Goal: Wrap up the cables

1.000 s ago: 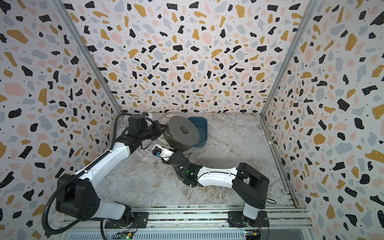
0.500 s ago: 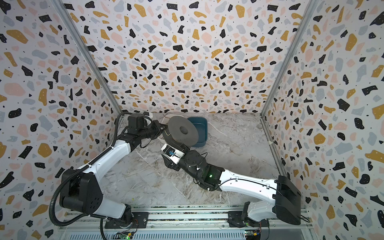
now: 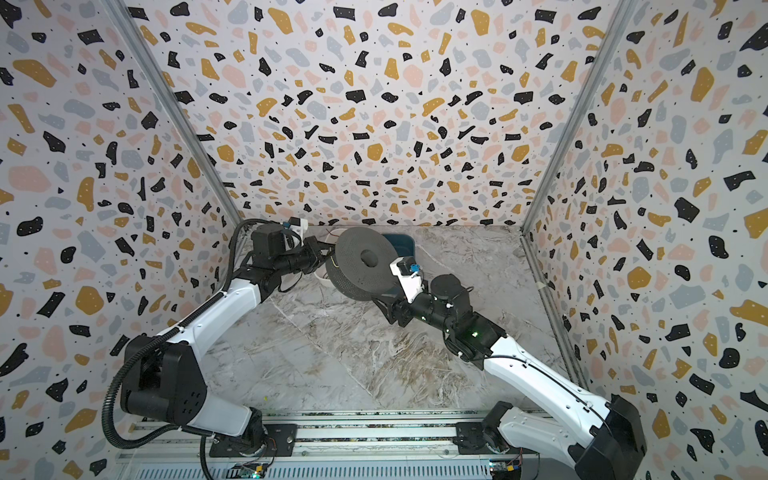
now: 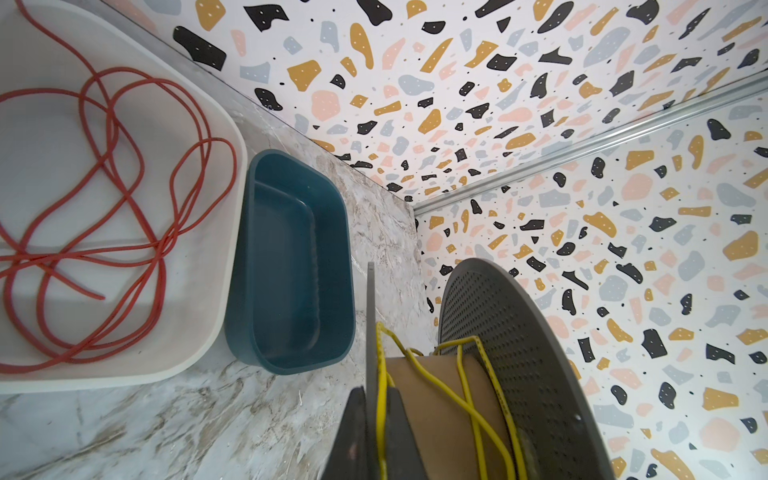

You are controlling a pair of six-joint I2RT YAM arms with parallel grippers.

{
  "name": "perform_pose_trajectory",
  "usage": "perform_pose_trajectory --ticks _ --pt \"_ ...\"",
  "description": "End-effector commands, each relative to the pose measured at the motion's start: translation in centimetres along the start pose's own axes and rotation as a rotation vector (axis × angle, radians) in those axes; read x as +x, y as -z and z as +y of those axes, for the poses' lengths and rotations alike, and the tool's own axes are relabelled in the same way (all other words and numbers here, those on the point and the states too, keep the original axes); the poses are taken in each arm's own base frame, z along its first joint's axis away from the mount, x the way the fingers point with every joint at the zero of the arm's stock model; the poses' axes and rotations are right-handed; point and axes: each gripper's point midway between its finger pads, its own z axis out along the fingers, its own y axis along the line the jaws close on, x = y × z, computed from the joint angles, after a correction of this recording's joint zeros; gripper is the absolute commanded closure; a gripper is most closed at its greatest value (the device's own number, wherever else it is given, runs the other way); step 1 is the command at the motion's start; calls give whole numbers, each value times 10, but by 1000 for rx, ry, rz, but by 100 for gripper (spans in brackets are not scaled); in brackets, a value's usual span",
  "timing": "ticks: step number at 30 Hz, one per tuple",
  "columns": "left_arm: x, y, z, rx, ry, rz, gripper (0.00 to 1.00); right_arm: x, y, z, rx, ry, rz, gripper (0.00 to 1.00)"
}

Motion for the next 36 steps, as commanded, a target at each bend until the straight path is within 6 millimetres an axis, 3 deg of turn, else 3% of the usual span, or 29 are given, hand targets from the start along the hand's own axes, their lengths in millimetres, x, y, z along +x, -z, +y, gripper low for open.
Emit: perform_pose_trajectory --ticks 1,7,13,20,36 --pt "-8 5 -35 154 -92 -10 100 -2 16 1 -107 -161 11 31" --pt "-4 3 -37 205 -81 11 100 0 34 -39 -155 -371 -31 35" --pt "-4 6 -45 239 -82 25 100 16 35 -74 -192 -522 -43 44" --pt "1 7 -49 265 -71 54 100 15 26 -80 -303 -609 -68 54" --pt "6 15 -64 334 -53 83 100 4 -1 -82 -422 -681 -38 59"
